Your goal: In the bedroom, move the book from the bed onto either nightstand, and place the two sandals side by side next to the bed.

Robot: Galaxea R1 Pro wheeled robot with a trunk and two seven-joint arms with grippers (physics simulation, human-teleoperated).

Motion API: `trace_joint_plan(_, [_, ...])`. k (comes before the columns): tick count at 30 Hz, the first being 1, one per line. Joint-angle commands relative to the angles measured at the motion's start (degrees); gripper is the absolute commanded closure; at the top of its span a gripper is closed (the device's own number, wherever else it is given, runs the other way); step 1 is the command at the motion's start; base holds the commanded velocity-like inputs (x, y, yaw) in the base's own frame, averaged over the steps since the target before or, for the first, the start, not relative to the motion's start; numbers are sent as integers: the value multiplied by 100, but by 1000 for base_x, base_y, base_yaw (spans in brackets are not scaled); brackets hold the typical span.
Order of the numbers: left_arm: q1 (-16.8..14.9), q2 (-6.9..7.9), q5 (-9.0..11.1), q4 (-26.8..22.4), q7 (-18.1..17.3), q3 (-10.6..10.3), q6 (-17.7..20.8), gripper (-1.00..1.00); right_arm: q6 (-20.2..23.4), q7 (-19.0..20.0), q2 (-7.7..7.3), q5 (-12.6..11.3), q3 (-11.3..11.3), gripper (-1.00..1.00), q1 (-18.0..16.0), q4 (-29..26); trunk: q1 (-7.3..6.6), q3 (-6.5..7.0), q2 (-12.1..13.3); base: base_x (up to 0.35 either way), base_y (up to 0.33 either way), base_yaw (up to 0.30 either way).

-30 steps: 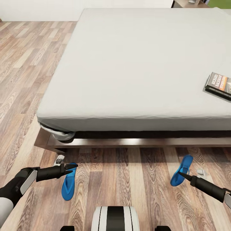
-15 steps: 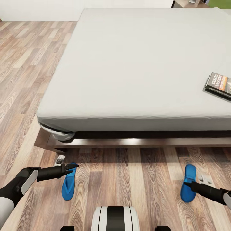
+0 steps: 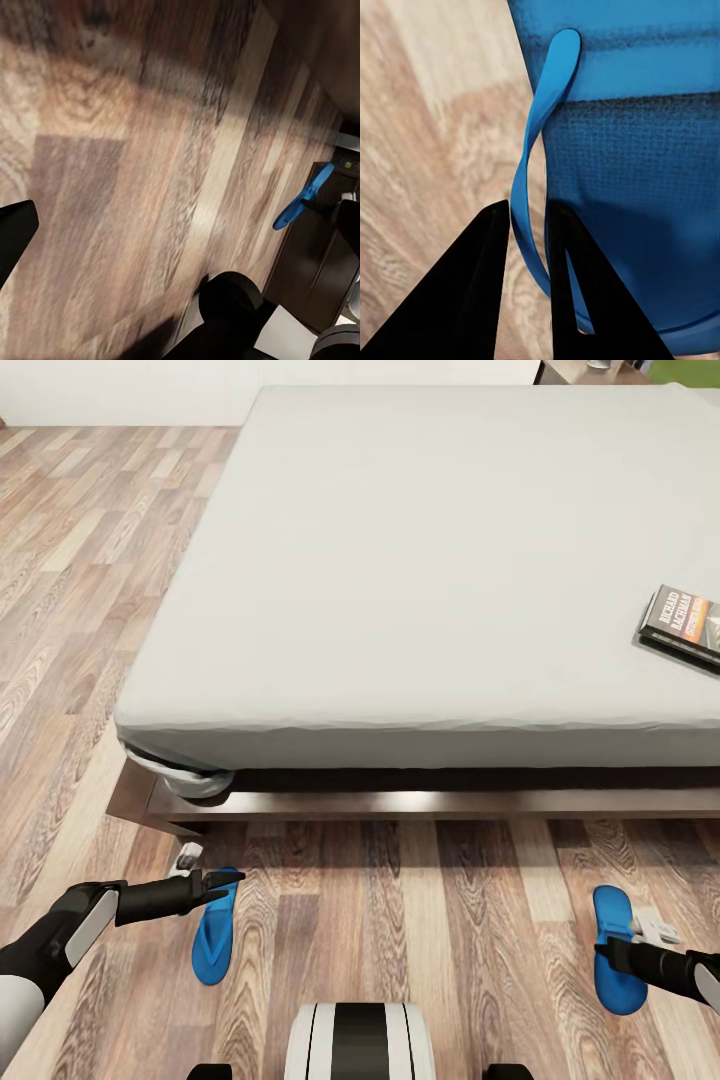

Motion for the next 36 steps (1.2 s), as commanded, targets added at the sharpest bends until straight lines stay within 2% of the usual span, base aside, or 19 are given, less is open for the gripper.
trace_joint_plan(1, [-3,6,38,0,2,-22,33,-100,21,-6,-7,-39,27,100,-3,-3,-1,-4,-2,0,0,0])
trace_joint_plan(6, [-3,6,35,-3,2,-22,33,-100,21,-8,-7,-37,31,100,-3,-3,-1,-4,-2,0,62,0])
trace_joint_plan(21, [-3,1,33,1,9,-30,33,-100,-62,-24,0,-24,55,100,-3,-8,-1,-4,-2,0,284,0])
trace_joint_plan(23, [-3,-1,32,1,10,-31,33,-100,-175,-25,12,-21,70,100,-3,-8,-1,-4,-2,0,294,0])
trace_joint_plan(28, [-3,-9,29,1,18,-31,27,-100,-822,-22,35,30,91,100,-3,3,-1,-4,-2,0,294,0])
trace_joint_plan(36, [-3,-80,29,1,28,-31,24,-100,-952,7,37,47,77,100,-3,6,-1,-4,-2,0,298,0])
